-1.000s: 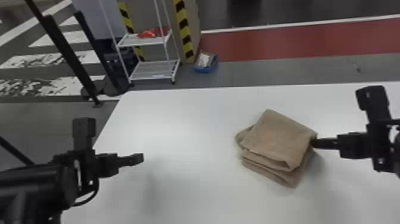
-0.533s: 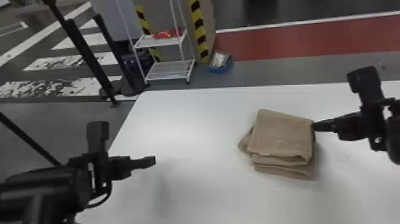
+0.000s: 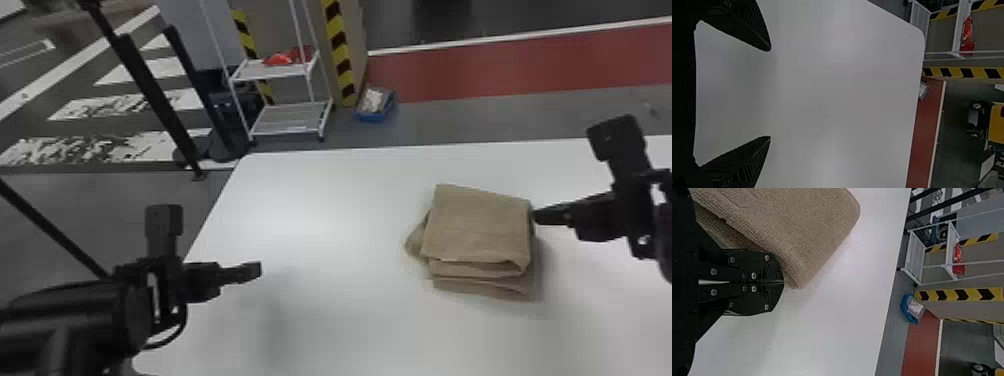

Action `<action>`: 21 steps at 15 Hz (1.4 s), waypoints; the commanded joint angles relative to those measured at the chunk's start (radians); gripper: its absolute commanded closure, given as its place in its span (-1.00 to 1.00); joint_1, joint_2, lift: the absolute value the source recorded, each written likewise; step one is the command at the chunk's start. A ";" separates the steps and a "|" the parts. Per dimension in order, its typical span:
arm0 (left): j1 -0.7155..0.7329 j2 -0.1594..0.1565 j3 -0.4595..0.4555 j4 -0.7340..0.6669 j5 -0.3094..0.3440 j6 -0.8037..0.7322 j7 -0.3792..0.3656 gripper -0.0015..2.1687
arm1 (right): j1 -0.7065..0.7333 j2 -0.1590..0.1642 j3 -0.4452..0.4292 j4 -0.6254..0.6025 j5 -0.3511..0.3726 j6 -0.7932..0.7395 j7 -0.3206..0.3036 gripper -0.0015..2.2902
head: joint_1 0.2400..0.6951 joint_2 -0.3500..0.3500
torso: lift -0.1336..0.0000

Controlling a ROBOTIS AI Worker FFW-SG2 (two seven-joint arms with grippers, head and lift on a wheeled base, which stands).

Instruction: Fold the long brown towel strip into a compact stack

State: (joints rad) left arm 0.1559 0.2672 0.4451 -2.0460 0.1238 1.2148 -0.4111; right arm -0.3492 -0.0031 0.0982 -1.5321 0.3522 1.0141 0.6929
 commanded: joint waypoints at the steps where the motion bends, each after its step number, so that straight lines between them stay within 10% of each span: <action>1: 0.001 -0.008 -0.003 -0.005 0.000 0.006 -0.002 -0.93 | -0.008 0.004 0.015 0.049 0.001 -0.113 -0.016 0.84 | 1.00 0.90 | -0.84; 6: 0.002 -0.014 0.001 -0.034 0.003 0.021 -0.003 -0.93 | 0.009 0.004 0.006 0.041 -0.015 -0.190 -0.024 0.79 | 1.00 0.88 | -0.84; 10: 0.016 -0.037 0.000 -0.079 0.017 0.018 -0.005 -0.92 | 0.257 0.004 -0.121 -0.335 -0.147 -0.110 -0.027 -0.96 | 1.00 0.90 | -0.84; 16: 0.159 -0.250 -0.097 -0.122 0.129 -0.596 0.066 -0.92 | 0.625 0.004 -0.285 -0.652 -0.380 -0.349 -0.174 -0.95 | 1.00 0.53 | -0.84; 21: 0.289 -0.270 -0.233 -0.128 0.059 -0.792 0.179 -0.92 | 0.713 0.004 -0.273 -0.577 -0.380 -0.604 -0.317 -0.94 | 1.00 0.20 | -0.84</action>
State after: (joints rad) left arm 0.4180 0.0038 0.2377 -2.1705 0.2063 0.4443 -0.2388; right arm 0.3567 -0.0030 -0.1797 -2.1593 -0.0357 0.4949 0.3799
